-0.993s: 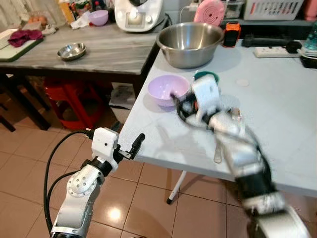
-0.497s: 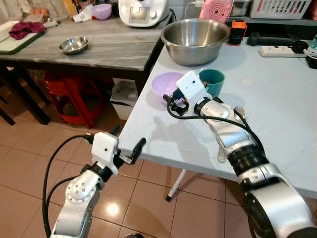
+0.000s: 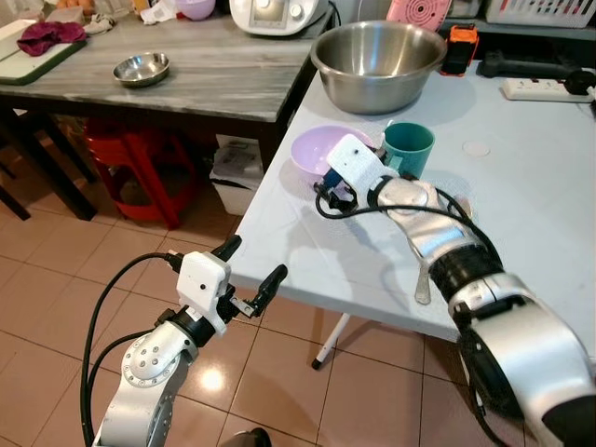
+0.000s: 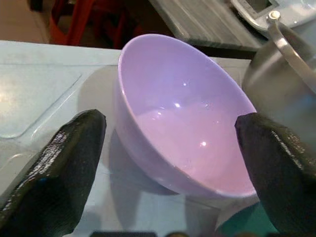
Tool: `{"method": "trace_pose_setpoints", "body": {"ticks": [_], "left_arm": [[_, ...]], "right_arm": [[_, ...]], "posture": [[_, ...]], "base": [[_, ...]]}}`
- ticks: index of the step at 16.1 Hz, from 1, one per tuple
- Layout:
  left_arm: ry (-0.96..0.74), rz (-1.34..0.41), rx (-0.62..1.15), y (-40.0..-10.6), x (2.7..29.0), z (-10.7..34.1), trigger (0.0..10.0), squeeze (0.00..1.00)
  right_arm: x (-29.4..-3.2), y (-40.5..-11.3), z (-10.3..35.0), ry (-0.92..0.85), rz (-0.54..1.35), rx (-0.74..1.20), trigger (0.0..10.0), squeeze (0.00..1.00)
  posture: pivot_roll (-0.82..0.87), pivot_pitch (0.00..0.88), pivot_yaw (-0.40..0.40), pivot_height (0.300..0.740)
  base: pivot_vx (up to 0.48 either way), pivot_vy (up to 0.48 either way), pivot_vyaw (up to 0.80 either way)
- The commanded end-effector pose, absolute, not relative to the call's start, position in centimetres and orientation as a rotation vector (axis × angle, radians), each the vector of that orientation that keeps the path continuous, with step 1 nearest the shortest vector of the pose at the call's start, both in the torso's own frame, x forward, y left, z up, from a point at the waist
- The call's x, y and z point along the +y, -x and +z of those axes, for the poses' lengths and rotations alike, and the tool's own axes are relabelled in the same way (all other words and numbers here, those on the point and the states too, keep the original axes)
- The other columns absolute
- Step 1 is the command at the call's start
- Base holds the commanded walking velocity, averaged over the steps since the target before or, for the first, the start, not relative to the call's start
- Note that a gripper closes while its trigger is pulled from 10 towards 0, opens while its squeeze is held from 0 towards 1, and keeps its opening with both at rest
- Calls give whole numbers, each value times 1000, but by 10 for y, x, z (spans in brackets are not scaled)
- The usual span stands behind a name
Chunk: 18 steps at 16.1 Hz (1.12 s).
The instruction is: Setting the table
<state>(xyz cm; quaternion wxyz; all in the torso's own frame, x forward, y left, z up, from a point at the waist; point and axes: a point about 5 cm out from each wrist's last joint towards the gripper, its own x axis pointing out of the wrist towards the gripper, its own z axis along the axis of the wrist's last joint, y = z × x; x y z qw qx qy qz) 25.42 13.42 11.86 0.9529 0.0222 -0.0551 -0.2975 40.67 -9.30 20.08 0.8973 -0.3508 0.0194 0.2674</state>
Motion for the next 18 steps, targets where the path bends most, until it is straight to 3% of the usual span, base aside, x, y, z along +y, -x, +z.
{"method": "trace_pose_setpoints", "body": {"ticks": [1,2,3,4,10,18], "left_arm": [[-54,-624,-98,-252,134,117,10000,0],[-53,-634,-91,-251,134,116,10000,0],[-53,-636,-87,-250,133,115,10000,0],[-53,-635,-84,-250,133,115,10000,0],[-54,-617,-66,-247,133,111,10000,0],[-73,-599,-47,-250,136,108,10000,0]], "right_arm": [[-86,-407,204,767,577,27,10000,0],[-85,-408,205,801,578,26,8196,0],[-86,-409,204,811,574,32,706,0],[-87,-409,202,843,572,39,0,0],[-103,-409,189,1002,550,77,0,0],[-109,-409,186,1055,522,43,0,0]], "posture": [[-95,155,81,740],[-95,154,81,740],[-94,154,81,740],[-94,154,81,740],[-77,151,77,740],[-75,141,86,740]], "base": [[0,0,0],[0,0,0],[0,0,0],[0,0,0],[0,0,0],[0,0,0]]}}
